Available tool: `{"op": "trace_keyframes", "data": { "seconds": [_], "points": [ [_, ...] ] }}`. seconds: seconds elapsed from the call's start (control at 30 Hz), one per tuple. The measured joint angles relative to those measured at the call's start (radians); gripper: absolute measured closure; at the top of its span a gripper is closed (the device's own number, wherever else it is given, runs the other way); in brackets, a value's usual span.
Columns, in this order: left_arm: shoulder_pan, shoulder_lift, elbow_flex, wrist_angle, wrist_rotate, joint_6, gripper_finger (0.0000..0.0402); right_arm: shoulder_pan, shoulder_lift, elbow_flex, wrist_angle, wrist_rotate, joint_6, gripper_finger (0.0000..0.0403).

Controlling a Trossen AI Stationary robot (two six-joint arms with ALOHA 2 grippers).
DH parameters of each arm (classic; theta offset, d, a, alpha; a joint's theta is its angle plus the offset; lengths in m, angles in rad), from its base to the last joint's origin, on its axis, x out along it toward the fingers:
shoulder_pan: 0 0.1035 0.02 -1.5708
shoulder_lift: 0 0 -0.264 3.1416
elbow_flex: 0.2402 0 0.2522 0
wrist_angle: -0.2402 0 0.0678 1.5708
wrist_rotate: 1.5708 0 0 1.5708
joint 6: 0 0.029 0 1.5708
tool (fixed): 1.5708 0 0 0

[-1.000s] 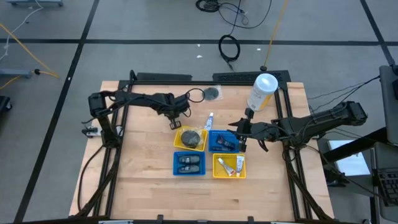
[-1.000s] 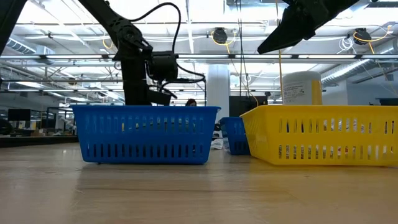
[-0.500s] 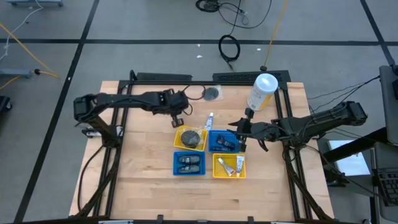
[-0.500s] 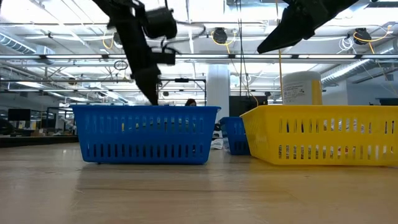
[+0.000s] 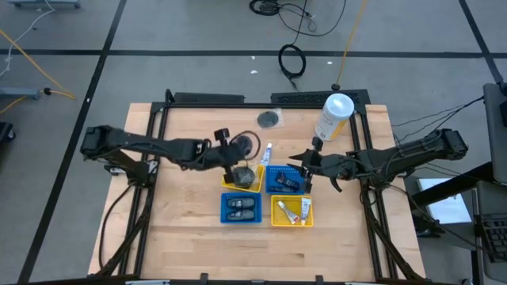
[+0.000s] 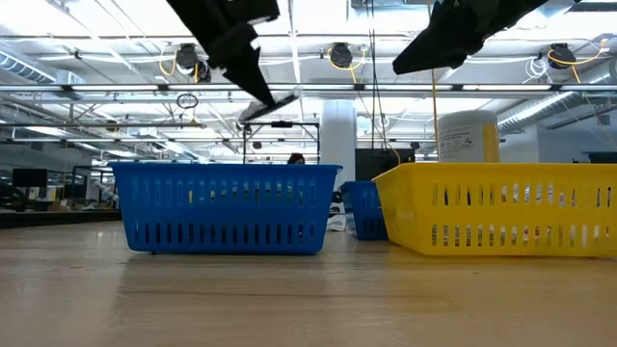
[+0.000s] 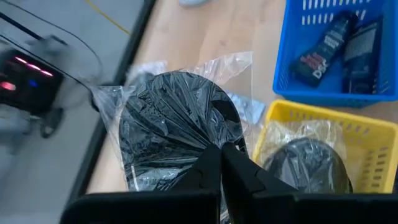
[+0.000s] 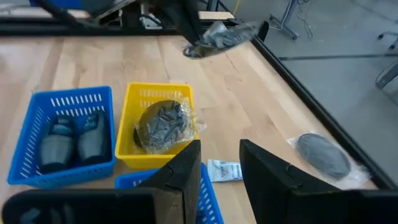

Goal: Pick & Place Travel size toiletries
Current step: Put the black hairbrush into the top yellow basket

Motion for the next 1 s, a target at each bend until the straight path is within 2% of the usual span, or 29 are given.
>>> {"op": "trace_keyframes", "data": {
  "seconds": [0.13, 0.3, 0.43, 0.73, 0.83, 1.0],
  "points": [
    [-0.065, 0.0, 0.0, 0.035, -0.105, -0.008, 0.0401, 0.0, 0.0, 0.0, 0.013, -0.012, 0.05, 0.03],
    [-0.127, 0.004, 0.0, 0.101, -0.169, -0.004, 0.0402, -0.017, 0.0, 0.0, 0.076, -0.127, 0.101, 0.03],
    [-0.178, 0.021, 0.0, 0.134, -0.272, 0.018, 0.0402, -0.028, 0.0, -0.024, 0.172, -0.157, 0.103, 0.03],
    [-0.243, 0.092, 0.001, 0.081, -0.267, -0.11, 0.0401, -0.053, 0.001, -0.084, 0.229, -0.157, 0.102, 0.03],
    [-0.261, 0.13, -0.001, 0.035, -0.259, -0.13, 0.0401, -0.06, 0.001, -0.088, 0.224, -0.158, 0.102, 0.03],
    [-0.261, 0.212, -0.001, 0.053, -0.255, -0.135, 0.0401, -0.06, 0.001, -0.086, 0.245, -0.158, 0.101, 0.03]
  ]
}}
